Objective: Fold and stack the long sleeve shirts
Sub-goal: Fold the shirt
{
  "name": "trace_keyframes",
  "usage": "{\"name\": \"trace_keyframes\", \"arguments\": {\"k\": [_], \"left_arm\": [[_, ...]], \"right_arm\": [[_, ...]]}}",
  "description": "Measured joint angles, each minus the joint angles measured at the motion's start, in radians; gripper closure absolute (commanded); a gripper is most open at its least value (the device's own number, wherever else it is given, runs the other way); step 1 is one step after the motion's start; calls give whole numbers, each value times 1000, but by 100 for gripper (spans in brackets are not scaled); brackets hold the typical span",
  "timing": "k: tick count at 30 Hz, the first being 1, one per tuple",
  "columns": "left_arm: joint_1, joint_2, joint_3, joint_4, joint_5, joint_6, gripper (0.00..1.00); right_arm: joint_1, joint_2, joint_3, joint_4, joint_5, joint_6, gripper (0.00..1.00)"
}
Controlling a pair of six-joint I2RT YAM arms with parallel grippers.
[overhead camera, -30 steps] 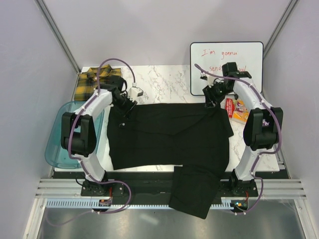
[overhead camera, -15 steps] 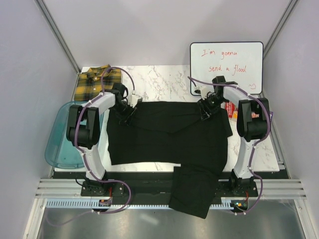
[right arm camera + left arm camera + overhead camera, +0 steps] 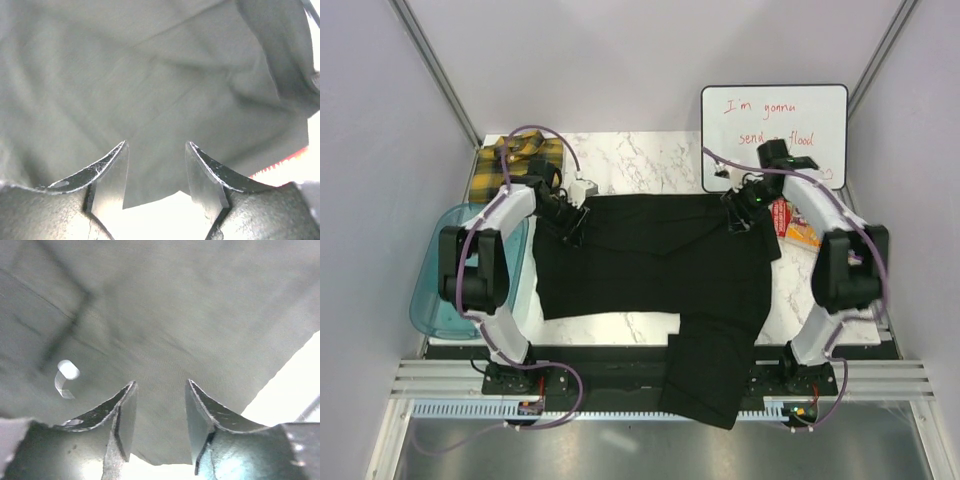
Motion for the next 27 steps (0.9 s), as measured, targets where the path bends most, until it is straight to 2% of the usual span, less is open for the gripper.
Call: {"name": "trace_keyframes", "arguments": {"k": [5,9,13,17,22,27], "left_arm": [[-3,-308,-119,-100,93,82,45],[-3,-469,-267,-141,122,140,46],[-3,-501,-393,-174,116,164,46],[-3,-540,-460,-171,101,166,46],[-3,-615,-498,-142,69,166,46],[-3,-620,-520,-134,44,166,46]], "right_arm": [[33,-449,-201,-146,-1,-158,43],[186,-609,-407,-244,42,-227,43],[335,-557,-546,-311,97,-235,43],[462,-485,-567,-338,119,-208,44],[500,-431,-573,-322,156,-154,46],[511,-347,-577,-308,180,-125,49]]}}
